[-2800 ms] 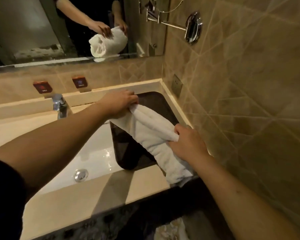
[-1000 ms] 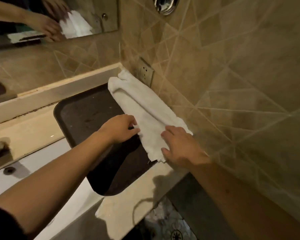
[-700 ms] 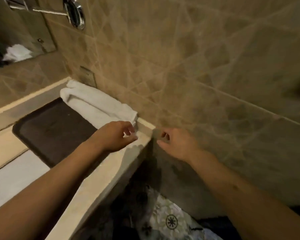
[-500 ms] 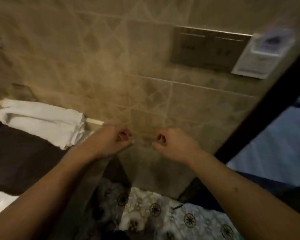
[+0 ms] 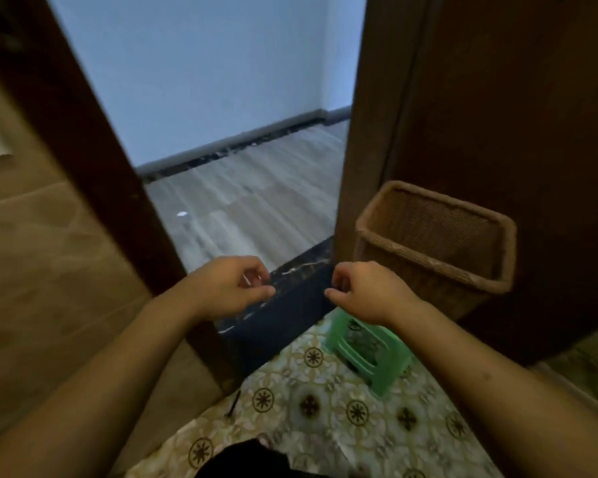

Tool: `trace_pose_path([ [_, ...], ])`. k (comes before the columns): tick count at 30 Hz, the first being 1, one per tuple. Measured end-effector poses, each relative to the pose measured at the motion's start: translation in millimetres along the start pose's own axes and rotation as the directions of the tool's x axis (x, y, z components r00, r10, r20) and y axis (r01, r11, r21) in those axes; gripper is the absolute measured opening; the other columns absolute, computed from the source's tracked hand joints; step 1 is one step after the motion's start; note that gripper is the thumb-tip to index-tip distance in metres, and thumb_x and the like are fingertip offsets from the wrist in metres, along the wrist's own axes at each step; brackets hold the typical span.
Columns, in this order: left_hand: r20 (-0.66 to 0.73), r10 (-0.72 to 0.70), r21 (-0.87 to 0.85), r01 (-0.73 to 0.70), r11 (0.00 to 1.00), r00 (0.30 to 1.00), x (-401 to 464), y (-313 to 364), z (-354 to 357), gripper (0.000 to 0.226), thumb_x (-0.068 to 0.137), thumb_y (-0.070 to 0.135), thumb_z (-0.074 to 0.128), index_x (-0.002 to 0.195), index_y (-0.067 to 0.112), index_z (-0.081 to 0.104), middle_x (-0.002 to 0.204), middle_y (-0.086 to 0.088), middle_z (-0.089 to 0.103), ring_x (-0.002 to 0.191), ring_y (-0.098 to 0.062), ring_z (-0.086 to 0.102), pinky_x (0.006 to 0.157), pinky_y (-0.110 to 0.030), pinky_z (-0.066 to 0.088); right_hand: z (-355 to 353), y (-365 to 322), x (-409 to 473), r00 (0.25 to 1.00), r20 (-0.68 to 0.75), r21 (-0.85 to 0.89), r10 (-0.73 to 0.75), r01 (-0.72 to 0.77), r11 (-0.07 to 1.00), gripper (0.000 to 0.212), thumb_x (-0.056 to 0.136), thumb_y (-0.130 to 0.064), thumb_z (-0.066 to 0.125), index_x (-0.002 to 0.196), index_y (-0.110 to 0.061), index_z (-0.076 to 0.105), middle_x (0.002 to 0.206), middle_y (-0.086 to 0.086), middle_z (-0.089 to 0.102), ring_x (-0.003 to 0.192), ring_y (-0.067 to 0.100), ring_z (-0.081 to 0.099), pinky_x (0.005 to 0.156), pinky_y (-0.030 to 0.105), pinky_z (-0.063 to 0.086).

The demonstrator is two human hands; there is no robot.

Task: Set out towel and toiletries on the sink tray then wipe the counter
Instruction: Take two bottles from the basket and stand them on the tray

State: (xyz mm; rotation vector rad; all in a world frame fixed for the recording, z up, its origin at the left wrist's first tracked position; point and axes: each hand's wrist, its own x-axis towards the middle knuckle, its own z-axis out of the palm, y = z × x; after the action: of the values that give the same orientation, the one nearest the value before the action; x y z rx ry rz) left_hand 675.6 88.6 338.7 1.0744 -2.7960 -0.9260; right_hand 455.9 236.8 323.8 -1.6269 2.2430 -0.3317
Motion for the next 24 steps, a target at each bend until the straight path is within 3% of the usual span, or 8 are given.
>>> trace_pose_path([
  [7,0.237,0.26,0.05,-0.279,0.959,0.936,170.9,98.0,67.0,0.02,0.086,0.049,0.071,0.099,0.034,0.067,0.084,0.016,0.066,0.076,0.003,0.062,0.061,-0.013,0.042,-29.2,145.1,-25.4,0.91,-0.046,0.06,0.411,-0.408,0.911,0.025,0.088,-0.052,0.065,0.097,-0.028,0.067,0.093,-0.005,0.071,0.085,0.016,0.066,0.077,0.042,0.059],
  [12,0.323,0.403,-0.048,-0.411,0.911,0.856,295.0,140.7,106.5,0.017,0.082,0.05,0.073,0.089,0.035,0.067,0.082,0.012,0.069,0.074,0.002,0.063,0.069,-0.023,0.048,-45.8,225.6,-4.2,0.819,-0.032,0.041,0.572,-0.571,0.82,0.02,0.089,-0.052,0.063,0.091,-0.032,0.064,0.09,-0.006,0.07,0.082,0.014,0.065,0.074,0.039,0.058],
  [17,0.399,0.431,-0.093,-0.432,0.897,0.809,405.1,169.0,134.7,0.018,0.084,0.048,0.071,0.095,0.033,0.067,0.086,0.013,0.069,0.082,-0.005,0.065,0.081,-0.038,0.057,-71.5,287.1,53.2,0.735,-0.03,0.041,0.677,-0.676,0.736,0.019,0.09,-0.048,0.062,0.089,-0.029,0.065,0.085,-0.006,0.067,0.081,0.015,0.064,0.068,0.037,0.056],
  [24,0.542,0.387,-0.025,-0.446,0.895,0.746,511.3,189.3,190.2,0.023,0.088,0.046,0.066,0.105,0.03,0.064,0.091,0.012,0.065,0.088,-0.008,0.061,0.075,-0.031,0.05,-68.7,363.3,125.7,0.667,0.073,0.052,0.742,-0.745,0.665,0.015,0.095,-0.038,0.062,0.102,-0.026,0.067,0.098,-0.002,0.069,0.094,0.02,0.066,0.075,0.032,0.052],
])
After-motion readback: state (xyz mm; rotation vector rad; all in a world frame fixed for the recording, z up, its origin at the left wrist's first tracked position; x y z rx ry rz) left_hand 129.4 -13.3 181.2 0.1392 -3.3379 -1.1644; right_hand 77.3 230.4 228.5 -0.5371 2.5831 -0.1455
